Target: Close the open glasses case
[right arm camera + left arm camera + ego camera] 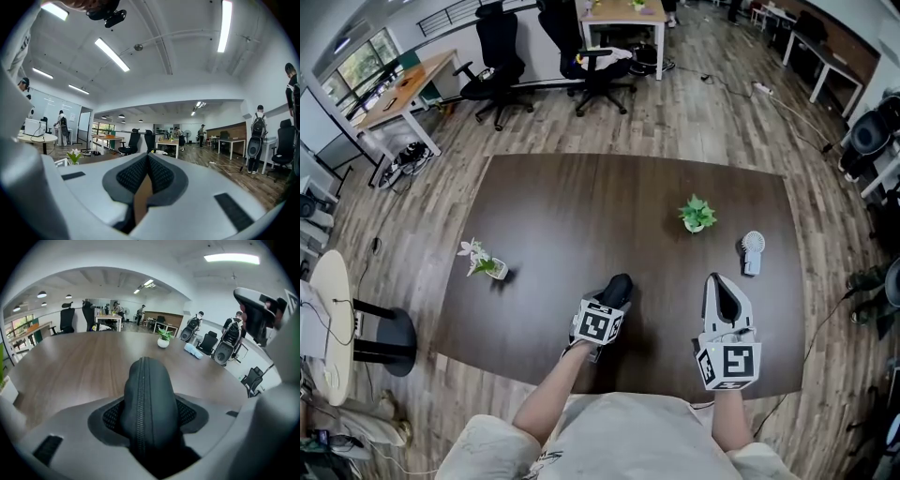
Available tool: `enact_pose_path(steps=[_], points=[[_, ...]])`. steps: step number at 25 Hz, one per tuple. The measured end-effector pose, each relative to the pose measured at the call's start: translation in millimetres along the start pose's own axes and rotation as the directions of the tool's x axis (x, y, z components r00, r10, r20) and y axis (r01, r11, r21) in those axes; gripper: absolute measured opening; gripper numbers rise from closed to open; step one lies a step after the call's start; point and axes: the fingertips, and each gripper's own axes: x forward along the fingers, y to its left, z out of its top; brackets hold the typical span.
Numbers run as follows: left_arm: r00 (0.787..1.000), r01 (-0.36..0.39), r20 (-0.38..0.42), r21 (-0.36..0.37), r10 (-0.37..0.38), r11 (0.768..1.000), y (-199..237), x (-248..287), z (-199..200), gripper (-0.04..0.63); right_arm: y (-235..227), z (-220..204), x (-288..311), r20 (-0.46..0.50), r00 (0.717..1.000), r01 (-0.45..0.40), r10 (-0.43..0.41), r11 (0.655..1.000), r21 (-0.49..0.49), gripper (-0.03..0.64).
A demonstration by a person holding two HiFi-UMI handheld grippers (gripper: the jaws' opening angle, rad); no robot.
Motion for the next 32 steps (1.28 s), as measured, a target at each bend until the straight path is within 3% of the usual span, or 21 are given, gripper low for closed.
enact_pose_path(steps=[5,16,24,29,32], points=[[0.998,0.012,-0.055,-0.110,-0.018,0.994,3,8,-9,0.265,2,-3,2,-0.008,1.000,-0.003,0.003,1.000,0.008,0.002],[0.998,0.017,-0.050,-0.117,-0.023,0.993,2,10,-10,0.267,9,-5,7,-0.016,1.000,-0.023,0.023,1.000,0.008,0.002],[1.000,0.030,0.015,-0.162,-0.027,0.986,8,-5,2,0.356,7,-1,7,-0.013,1.000,-0.023,0.023,1.000,0.004,0.002],[0.996,-0.031,0.083,-0.139,0.043,0.990,20,-30,20,0.370,-1,3,9,-0.001,1.000,-0.008,0.008,1.000,0.006,0.002],[0.983,-0.086,0.153,-0.114,0.103,0.990,32,-55,38,0.371,-2,9,12,0.013,1.000,-0.004,0.004,1.000,0.000,0.002]])
